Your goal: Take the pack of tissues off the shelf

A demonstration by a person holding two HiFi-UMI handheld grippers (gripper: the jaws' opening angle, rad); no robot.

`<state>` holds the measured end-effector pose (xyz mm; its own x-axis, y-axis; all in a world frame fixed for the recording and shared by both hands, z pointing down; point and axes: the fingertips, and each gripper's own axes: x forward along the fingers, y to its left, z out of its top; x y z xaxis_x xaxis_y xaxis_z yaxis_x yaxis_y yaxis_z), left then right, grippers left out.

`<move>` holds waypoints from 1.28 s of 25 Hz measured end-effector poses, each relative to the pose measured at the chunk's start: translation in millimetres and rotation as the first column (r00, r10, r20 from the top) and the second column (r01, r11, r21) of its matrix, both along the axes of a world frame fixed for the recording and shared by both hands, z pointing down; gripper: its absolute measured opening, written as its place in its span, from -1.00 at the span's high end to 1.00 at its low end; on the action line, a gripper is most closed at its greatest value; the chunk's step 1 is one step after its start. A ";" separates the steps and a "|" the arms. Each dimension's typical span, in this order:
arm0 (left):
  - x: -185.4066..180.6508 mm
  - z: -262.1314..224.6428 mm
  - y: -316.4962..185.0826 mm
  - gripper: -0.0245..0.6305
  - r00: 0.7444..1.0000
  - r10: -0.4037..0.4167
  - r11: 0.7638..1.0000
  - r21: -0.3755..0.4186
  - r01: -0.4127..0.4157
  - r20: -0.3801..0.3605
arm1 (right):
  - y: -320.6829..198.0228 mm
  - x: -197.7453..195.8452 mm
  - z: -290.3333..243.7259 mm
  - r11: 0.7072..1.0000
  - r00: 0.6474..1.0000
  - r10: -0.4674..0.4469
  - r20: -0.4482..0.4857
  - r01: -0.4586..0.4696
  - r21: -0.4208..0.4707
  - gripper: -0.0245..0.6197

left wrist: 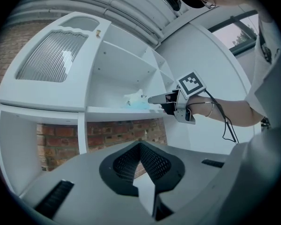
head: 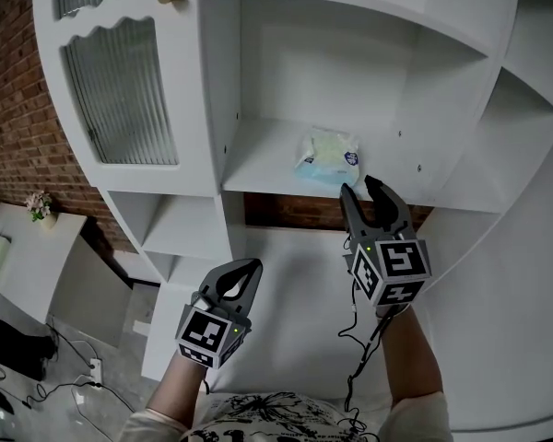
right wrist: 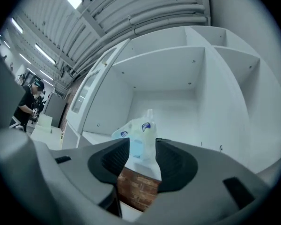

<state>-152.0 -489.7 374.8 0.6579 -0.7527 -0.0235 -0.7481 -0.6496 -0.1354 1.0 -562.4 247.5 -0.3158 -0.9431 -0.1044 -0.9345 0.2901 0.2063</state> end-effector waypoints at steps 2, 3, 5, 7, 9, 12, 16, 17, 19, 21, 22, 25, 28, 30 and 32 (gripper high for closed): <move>0.3 -1.1 -2.7 0.88 1.000 -0.001 1.000 0.002 0.001 0.001 | -9.2 -2.2 -4.7 1.000 1.000 0.000 -0.012 -0.001 -0.016 0.41; -0.2 -1.2 -4.1 0.88 1.000 -0.003 1.000 0.002 0.003 0.001 | -13.8 -3.0 -5.5 1.000 1.000 0.004 -0.018 -0.004 -0.025 0.43; -2.1 -1.4 -7.0 0.88 1.000 -0.011 1.000 0.001 0.011 -0.001 | -22.1 -4.0 -4.8 0.999 0.999 0.012 -0.030 -0.014 -0.042 0.48; -3.7 -1.1 -8.8 0.88 1.000 -0.017 1.000 -0.001 0.017 -0.004 | -27.4 -4.4 -3.0 0.998 0.999 0.018 -0.040 -0.020 -0.052 0.60; -5.3 -0.4 -9.2 0.88 1.000 -0.022 1.000 0.000 0.022 -0.003 | -29.1 -4.4 -1.8 0.998 0.999 0.022 -0.047 -0.024 -0.050 0.76; -9.3 0.5 -10.1 0.88 0.999 -0.035 0.999 0.001 0.035 -0.007 | -28.2 -3.6 -3.4 0.999 0.999 0.023 -0.041 -0.024 -0.028 0.84; -15.7 1.7 -7.5 0.88 0.999 -0.045 0.999 -0.004 0.045 -0.020 | -13.3 0.3 -17.9 0.997 0.998 0.050 -0.025 -0.049 0.056 0.89; -16.9 3.1 -6.1 0.88 0.999 -0.045 0.999 -0.007 0.045 -0.022 | -7.0 0.8 -21.2 0.995 0.998 0.058 -0.027 -0.056 0.080 0.89; -18.8 6.8 -2.9 0.88 0.999 -0.045 0.999 -0.015 0.044 -0.024 | 7.0 0.6 -23.8 0.992 0.998 0.063 -0.031 -0.059 0.113 0.89; -19.9 9.9 0.6 0.88 0.999 -0.043 0.999 -0.022 0.042 -0.024 | 21.6 -1.6 -21.9 0.991 0.998 0.052 -0.030 -0.048 0.121 0.89; -19.9 10.9 2.1 0.88 0.999 -0.041 0.999 -0.025 0.040 -0.025 | 28.8 -3.1 -19.9 0.992 0.999 0.043 -0.027 -0.040 0.120 0.89; -19.3 12.8 6.3 0.88 0.999 -0.034 0.999 -0.029 0.033 -0.028 | 50.1 -7.4 -8.2 0.994 1.000 0.016 -0.021 -0.013 0.105 0.89; -21.0 13.2 10.0 0.88 0.999 -0.030 0.999 -0.032 0.029 -0.033 | 70.0 -13.8 11.4 0.997 1.000 -0.006 -0.017 0.007 0.077 0.89; -22.6 14.2 12.7 0.88 0.999 -0.031 0.999 -0.038 0.030 -0.036 | 82.1 -18.0 29.1 0.999 1.000 -0.014 -0.011 0.015 0.052 0.89; -23.8 16.6 15.5 0.88 0.999 -0.033 0.998 -0.048 0.031 -0.039 | 92.1 -20.2 51.4 1.000 1.000 -0.015 -0.002 0.015 0.023 0.89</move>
<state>-175.8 -474.2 391.4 0.6328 -0.7742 -0.0124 -0.7727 -0.6304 -0.0747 -19.2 -470.3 298.9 -0.3299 -0.9357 -0.1253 -0.9297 0.2990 0.2152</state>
